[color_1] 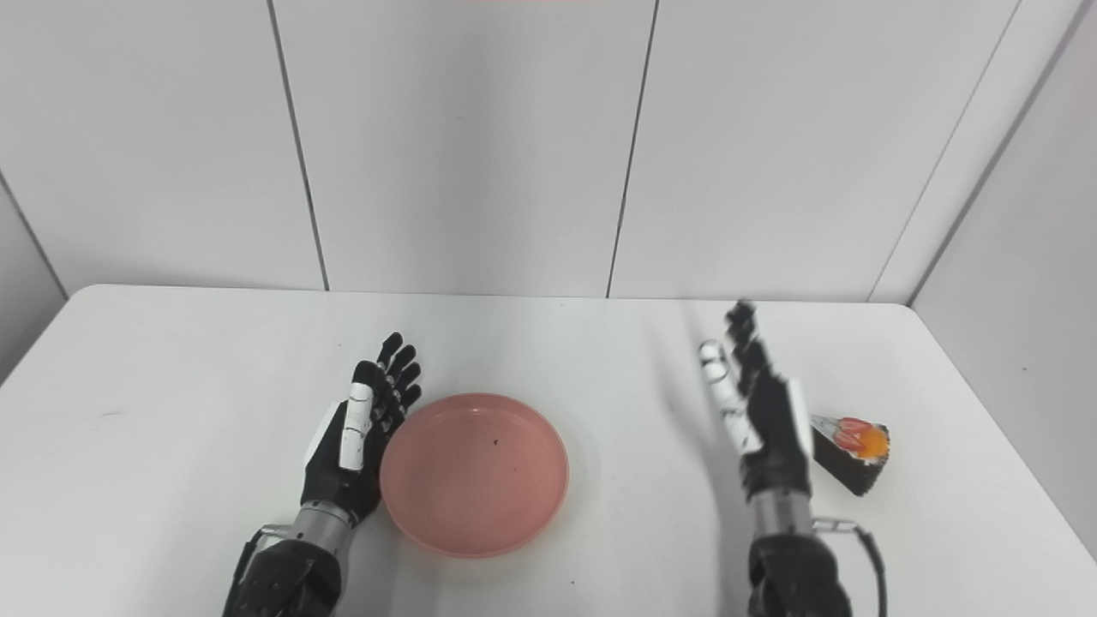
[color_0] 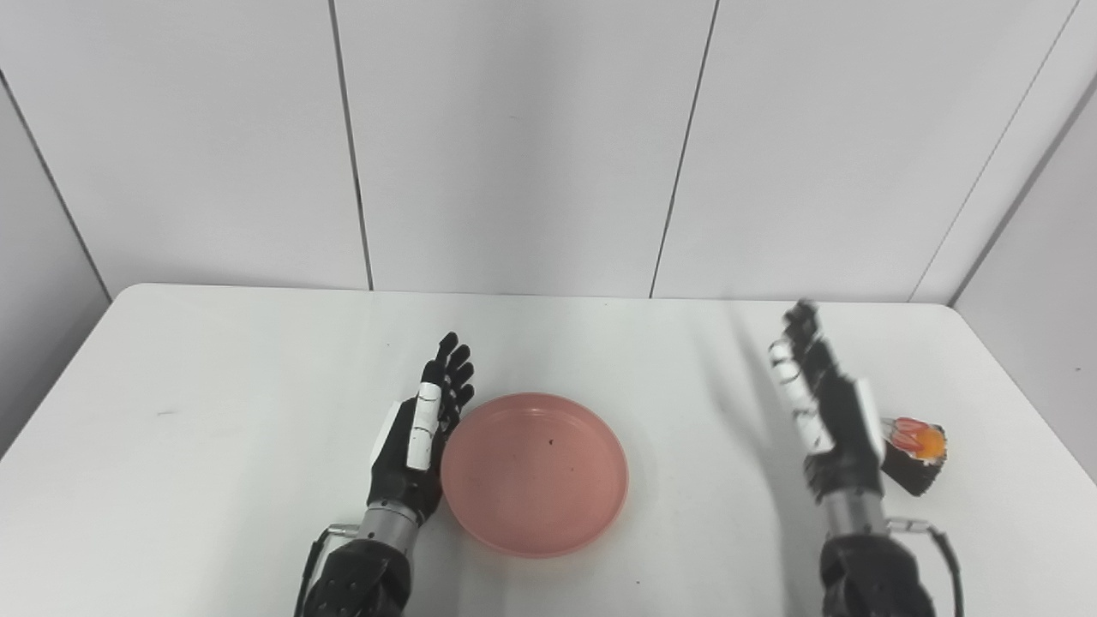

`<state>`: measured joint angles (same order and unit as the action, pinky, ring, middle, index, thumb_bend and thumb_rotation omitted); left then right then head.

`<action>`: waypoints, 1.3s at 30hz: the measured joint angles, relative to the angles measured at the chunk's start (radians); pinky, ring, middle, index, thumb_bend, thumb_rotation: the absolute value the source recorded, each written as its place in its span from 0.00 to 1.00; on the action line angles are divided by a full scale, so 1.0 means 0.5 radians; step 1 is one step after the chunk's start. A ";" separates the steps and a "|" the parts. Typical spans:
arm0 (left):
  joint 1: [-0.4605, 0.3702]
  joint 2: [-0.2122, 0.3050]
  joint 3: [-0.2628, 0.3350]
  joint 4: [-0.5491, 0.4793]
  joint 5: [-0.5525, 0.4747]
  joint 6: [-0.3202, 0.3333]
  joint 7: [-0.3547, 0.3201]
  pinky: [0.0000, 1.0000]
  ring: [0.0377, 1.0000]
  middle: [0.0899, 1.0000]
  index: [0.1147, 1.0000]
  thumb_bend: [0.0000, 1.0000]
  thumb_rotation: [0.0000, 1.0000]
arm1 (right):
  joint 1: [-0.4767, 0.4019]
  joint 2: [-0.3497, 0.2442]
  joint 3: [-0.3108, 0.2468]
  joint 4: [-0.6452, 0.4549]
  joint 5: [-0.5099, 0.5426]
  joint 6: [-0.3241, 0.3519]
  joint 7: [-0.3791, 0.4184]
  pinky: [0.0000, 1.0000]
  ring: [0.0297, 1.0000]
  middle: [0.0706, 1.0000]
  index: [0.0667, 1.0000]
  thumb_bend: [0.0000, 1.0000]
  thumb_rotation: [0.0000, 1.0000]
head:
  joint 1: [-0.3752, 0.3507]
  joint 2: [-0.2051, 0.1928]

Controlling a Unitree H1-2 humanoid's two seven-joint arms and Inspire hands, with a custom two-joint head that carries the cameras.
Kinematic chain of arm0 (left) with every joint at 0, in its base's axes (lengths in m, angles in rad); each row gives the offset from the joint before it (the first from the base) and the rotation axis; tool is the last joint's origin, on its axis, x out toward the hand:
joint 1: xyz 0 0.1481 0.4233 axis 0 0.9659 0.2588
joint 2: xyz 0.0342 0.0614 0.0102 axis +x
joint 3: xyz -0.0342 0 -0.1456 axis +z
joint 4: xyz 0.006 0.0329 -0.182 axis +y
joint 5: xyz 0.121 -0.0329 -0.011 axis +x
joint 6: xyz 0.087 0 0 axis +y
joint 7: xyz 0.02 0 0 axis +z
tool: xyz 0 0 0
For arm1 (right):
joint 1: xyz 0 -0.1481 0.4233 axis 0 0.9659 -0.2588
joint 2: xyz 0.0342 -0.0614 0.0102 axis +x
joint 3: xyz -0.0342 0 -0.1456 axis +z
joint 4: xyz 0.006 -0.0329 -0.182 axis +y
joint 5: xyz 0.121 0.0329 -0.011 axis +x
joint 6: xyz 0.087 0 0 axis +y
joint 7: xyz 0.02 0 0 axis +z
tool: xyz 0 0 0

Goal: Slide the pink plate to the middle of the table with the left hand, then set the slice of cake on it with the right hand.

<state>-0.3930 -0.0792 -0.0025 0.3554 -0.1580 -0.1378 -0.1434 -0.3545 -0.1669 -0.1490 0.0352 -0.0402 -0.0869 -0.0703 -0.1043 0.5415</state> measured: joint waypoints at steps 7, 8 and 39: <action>0.022 0.019 0.007 -0.038 -0.006 0.002 -0.029 1.00 1.00 0.98 0.99 0.73 1.00 | -0.023 -0.179 -0.010 -0.086 -0.385 0.160 -0.049 0.85 0.89 0.89 0.90 0.62 0.65 | -0.355 -0.012; 0.029 0.026 0.010 -0.049 -0.018 0.003 -0.033 1.00 1.00 0.98 1.00 0.73 1.00 | -0.025 -0.218 -0.010 -0.125 -0.467 0.218 -0.053 0.82 0.88 0.88 0.89 0.64 0.62 | -0.356 -0.012; 0.002 0.235 0.064 0.010 -0.192 0.018 -0.227 1.00 1.00 0.99 0.99 0.74 1.00 | -0.072 -0.544 0.005 -0.242 -1.486 1.120 0.569 0.82 0.88 0.86 0.84 0.90 0.31 | -0.795 -0.031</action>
<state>-0.3920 0.0385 0.0295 0.3605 -0.2538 -0.1290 -0.2569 -0.3908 -0.4391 -0.1467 -0.0859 -0.7832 0.4731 0.2143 -0.5016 0.5262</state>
